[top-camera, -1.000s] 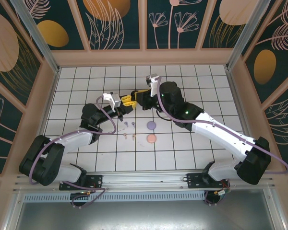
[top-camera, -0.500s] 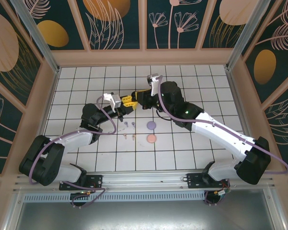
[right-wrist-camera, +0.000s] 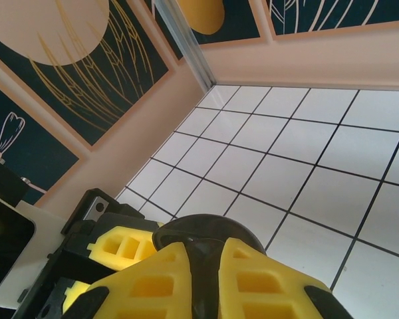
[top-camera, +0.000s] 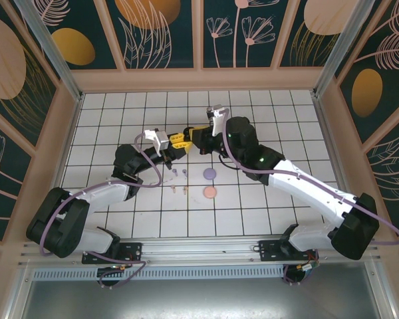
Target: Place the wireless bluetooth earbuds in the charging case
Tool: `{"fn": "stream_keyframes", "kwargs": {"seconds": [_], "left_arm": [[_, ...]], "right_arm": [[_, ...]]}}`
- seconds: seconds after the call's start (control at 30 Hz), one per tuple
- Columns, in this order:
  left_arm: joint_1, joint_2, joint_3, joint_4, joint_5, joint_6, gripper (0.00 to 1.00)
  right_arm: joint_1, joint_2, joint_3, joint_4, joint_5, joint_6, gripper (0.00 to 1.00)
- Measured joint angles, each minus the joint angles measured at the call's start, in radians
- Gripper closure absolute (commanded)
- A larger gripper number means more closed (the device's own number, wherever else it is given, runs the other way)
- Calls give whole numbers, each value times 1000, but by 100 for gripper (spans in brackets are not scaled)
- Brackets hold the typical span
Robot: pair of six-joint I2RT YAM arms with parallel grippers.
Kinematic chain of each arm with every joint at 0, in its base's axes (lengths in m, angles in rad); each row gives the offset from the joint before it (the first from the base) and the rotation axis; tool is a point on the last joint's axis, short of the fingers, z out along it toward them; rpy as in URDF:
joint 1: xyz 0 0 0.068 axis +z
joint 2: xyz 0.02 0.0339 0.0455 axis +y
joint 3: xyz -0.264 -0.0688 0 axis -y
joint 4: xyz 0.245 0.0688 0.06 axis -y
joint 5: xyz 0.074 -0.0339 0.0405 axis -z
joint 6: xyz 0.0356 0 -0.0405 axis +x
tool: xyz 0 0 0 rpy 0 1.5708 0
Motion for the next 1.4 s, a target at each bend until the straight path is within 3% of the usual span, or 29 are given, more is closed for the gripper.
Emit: {"fn": "stream_keyframes", "kwargs": {"seconds": [0.4,0.77,1.03,1.27,1.33,1.4], "left_arm": [[0,3,0,29,-9,-19,100],[0,16,2,64,-18,-25,100],[0,35,3,136,-33,-33,100],[0,80,3,164,-32,-43,100],[0,95,3,168,-31,-44,100],[0,107,3,168,-28,-43,100]], "right_arm": [[16,-4,-11,31,26,-69,83],[17,-3,29,-41,88,-42,48],[7,3,137,-119,66,-12,34],[-60,6,212,-184,-4,20,35],[-91,21,250,-223,-30,26,39],[-127,50,298,-267,-60,26,50]]}}
